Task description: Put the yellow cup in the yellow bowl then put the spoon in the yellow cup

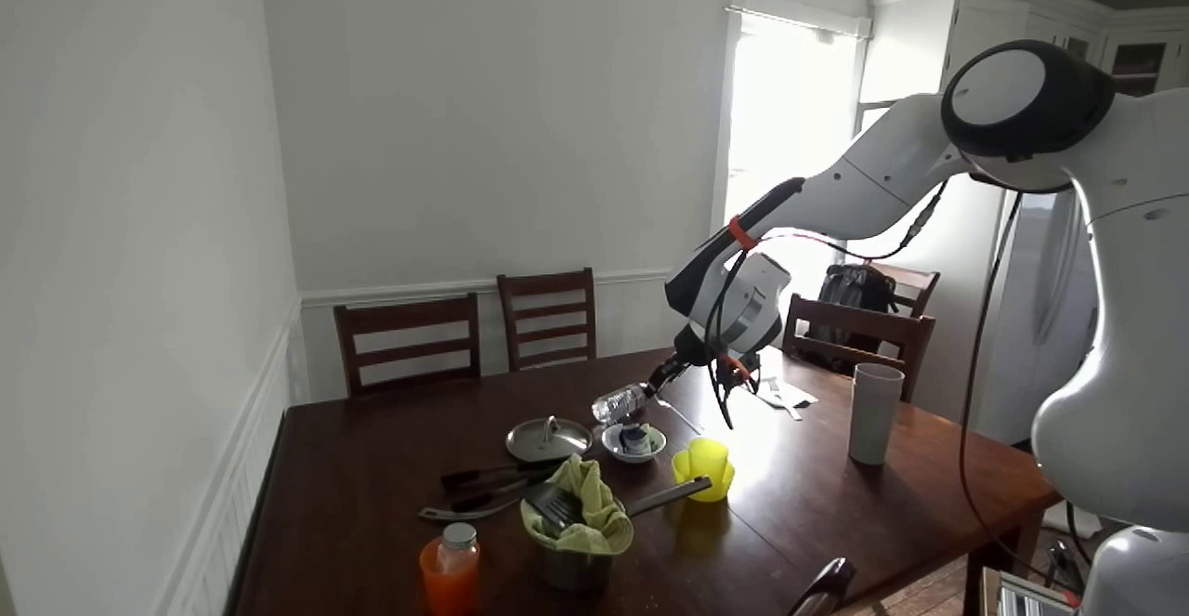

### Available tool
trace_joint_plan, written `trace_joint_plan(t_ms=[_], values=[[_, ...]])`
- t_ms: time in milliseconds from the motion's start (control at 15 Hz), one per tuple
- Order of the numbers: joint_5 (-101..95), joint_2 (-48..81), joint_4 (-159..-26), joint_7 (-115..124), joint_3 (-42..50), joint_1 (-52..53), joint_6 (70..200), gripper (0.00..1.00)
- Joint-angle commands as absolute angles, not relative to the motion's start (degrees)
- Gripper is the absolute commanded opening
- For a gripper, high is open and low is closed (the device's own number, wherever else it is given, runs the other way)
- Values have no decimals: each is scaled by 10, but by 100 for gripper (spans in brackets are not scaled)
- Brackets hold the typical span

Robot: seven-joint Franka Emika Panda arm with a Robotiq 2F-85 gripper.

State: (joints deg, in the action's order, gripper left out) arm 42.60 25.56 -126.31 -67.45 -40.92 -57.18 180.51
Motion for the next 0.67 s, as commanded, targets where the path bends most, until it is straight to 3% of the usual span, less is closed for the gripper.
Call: trace_joint_plan(t_ms=[0, 600], values=[[450, 272, -1280, -709, -484, -637, 1845, 9], [427, 292, -1324, -712, -529, -704, 1884, 9]])
